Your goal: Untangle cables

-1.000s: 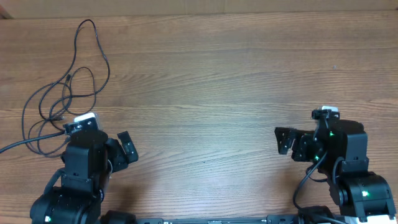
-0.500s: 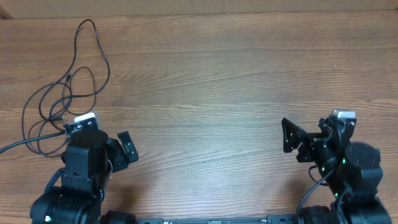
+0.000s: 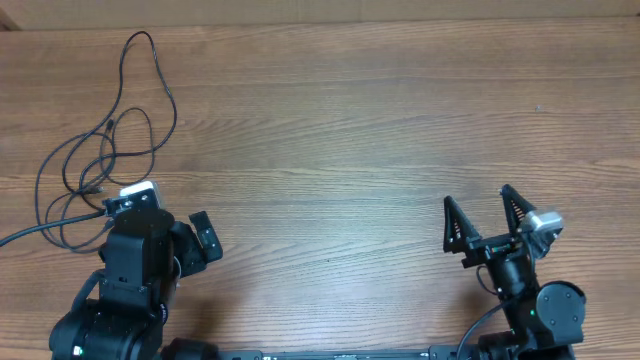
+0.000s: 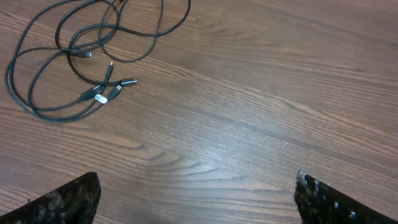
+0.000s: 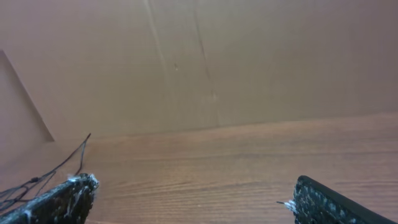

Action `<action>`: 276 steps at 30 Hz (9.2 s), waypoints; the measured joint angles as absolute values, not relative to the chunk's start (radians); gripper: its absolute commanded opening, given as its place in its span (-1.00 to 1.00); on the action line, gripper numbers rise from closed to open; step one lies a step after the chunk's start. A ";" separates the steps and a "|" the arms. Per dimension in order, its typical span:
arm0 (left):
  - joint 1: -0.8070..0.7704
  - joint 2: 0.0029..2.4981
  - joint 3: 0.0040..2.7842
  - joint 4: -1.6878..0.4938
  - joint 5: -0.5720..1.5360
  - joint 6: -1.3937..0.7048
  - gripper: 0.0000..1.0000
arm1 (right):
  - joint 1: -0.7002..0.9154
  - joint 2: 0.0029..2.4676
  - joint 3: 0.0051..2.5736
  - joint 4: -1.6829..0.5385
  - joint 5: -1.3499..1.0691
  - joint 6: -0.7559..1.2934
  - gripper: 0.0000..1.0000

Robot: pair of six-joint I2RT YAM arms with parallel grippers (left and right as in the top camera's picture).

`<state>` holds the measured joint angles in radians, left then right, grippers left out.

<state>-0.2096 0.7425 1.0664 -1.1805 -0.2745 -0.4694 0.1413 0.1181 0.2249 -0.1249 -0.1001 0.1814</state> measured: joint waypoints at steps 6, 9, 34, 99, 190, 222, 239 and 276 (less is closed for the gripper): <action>-0.210 0.743 1.066 -1.181 -0.274 -0.470 0.99 | 0.153 0.066 0.169 -0.086 -0.094 0.181 1.00; -0.210 0.743 1.066 -1.180 -0.274 -0.470 0.99 | 0.153 0.040 0.148 -0.058 -0.089 0.181 1.00; -0.210 0.743 1.066 -1.180 -0.275 -0.470 0.99 | 0.160 0.011 0.018 -0.042 0.009 0.179 1.00; -0.210 0.743 1.066 -1.181 -0.274 -0.469 0.99 | 0.229 0.012 0.018 -0.082 0.060 0.179 1.00; -0.148 0.015 0.009 -0.059 0.172 -0.118 0.99 | 0.230 0.012 0.018 -0.083 0.059 0.179 1.00; -0.136 0.015 0.009 -0.065 0.130 -0.071 0.99 | 0.230 0.012 0.018 -0.082 0.060 0.179 1.00; -0.136 0.015 0.009 -0.070 0.088 -0.075 0.99 | 0.230 0.012 0.018 -0.082 0.060 0.179 1.00; -0.136 0.015 0.009 -0.069 0.085 -0.075 0.99 | 0.230 0.012 0.018 -0.083 0.059 0.179 1.00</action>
<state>-0.1356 0.0151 0.0090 -0.0692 0.0853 -0.0753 0.2298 0.0120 0.0181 -0.0826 0.0593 0.1787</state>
